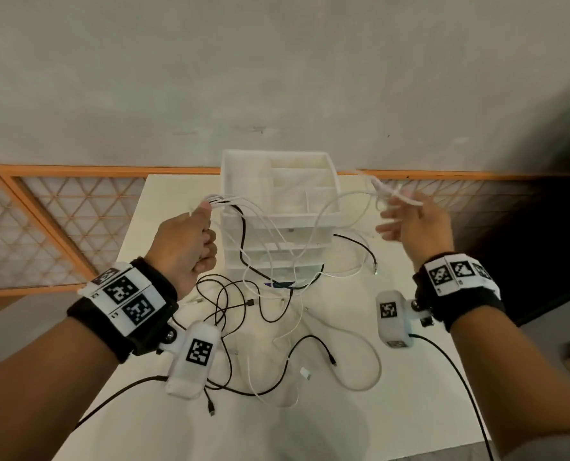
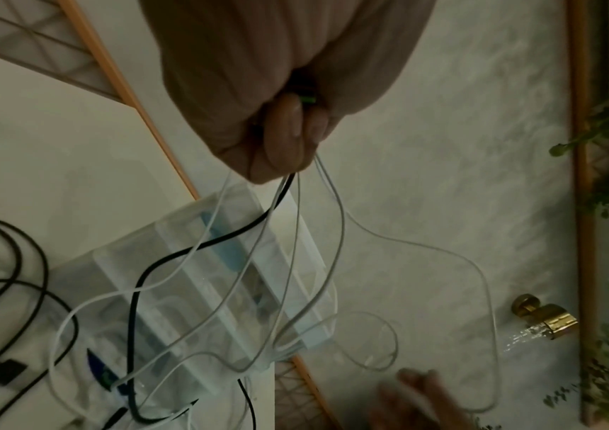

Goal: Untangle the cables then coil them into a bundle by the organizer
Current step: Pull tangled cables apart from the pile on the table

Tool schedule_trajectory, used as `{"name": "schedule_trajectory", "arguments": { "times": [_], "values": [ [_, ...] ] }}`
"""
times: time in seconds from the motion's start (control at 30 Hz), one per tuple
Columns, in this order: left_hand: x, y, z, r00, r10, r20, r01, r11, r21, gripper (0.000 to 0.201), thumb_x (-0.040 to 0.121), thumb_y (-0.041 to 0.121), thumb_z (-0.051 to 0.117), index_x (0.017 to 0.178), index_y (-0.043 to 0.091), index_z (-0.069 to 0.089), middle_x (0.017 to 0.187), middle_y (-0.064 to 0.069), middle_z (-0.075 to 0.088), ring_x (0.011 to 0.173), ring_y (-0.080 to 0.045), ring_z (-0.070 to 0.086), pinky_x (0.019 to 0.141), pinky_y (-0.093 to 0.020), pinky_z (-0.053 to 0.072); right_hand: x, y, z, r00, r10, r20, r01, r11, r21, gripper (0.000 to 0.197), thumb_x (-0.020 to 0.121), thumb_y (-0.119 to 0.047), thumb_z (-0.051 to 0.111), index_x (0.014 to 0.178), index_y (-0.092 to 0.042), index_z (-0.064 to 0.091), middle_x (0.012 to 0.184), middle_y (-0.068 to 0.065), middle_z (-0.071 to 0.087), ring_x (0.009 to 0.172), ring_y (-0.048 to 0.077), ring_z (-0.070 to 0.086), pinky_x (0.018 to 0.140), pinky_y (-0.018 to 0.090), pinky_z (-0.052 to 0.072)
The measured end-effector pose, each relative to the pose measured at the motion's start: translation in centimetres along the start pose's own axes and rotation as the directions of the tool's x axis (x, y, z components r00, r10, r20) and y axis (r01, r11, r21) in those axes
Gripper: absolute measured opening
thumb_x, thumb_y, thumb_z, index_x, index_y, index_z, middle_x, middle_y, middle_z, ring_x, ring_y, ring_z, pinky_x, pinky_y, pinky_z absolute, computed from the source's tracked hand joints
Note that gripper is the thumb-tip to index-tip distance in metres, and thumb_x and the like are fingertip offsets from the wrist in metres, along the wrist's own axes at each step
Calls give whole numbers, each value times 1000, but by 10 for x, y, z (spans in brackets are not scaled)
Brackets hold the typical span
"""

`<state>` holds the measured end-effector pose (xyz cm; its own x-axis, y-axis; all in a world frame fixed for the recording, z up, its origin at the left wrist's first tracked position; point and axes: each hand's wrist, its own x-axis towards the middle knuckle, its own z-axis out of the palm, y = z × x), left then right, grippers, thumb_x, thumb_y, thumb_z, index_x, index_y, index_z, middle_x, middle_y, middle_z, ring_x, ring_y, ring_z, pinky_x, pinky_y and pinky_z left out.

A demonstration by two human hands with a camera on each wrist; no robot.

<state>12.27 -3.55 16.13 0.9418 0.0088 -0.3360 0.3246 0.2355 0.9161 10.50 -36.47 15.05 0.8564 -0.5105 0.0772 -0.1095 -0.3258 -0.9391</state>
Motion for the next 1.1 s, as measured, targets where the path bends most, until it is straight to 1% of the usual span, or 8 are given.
{"name": "schedule_trajectory", "arguments": {
  "times": [0.13,0.27,0.43,0.53,0.7,0.9,1.03,1.1],
  "values": [
    [-1,5,0,1000,12,-3,-12,1000,-15,34,99,38,53,74,19,41,56,4,41,39,-8,27,32,-17,21,-8,16,7,986,138,94,-130,988,-83,30,104,-23,43,83,-15,62,77,13,70,54,26,61,61,37,51],
    [-8,17,12,998,37,50,-34,998,-49,31,101,35,50,77,16,44,74,-6,69,38,-9,30,33,-17,25,-30,2,19,985,-39,171,72,979,-191,46,103,-44,43,71,-17,62,65,1,66,56,19,61,64,37,51],
    [-30,10,56,972,26,235,-35,999,35,22,103,35,45,104,14,52,104,-9,76,39,-8,29,36,-19,26,-75,-47,53,824,-213,525,241,970,15,46,105,-42,41,79,-12,63,75,6,67,57,14,58,57,23,46],
    [-34,-4,70,968,-1,253,-16,998,65,31,103,37,45,113,9,54,104,-8,76,40,-10,32,37,-19,28,-77,-65,55,860,-282,426,256,959,119,45,106,-40,39,80,-11,63,75,9,70,57,20,60,57,28,48],
    [-35,-18,62,932,-93,349,18,977,214,26,104,38,43,99,15,54,103,-8,77,40,-10,31,38,-19,30,-67,-71,42,918,-262,297,184,946,266,42,107,-36,37,78,-17,61,92,7,75,58,27,61,55,32,46],
    [-26,-21,39,989,-22,143,-20,957,288,24,103,34,46,100,12,55,76,-7,69,41,-11,33,37,-20,28,-30,-30,15,979,-200,-30,189,958,-216,40,104,-42,34,77,-22,56,86,12,68,72,31,67,70,39,51],
    [-20,-15,21,996,-25,84,2,964,266,35,101,36,50,74,18,37,55,4,32,40,-10,24,34,-19,22,-1,1,0,994,-106,-33,90,940,-329,22,102,-33,40,115,-24,56,114,11,67,94,34,69,87,51,56],
    [-22,-13,18,992,-30,120,-7,955,295,38,100,37,53,73,19,32,53,6,27,41,-10,23,35,-18,20,8,8,-2,990,-107,88,130,937,-325,45,98,-16,48,139,-35,42,139,5,56,118,30,63,102,49,51]
  ]
}}
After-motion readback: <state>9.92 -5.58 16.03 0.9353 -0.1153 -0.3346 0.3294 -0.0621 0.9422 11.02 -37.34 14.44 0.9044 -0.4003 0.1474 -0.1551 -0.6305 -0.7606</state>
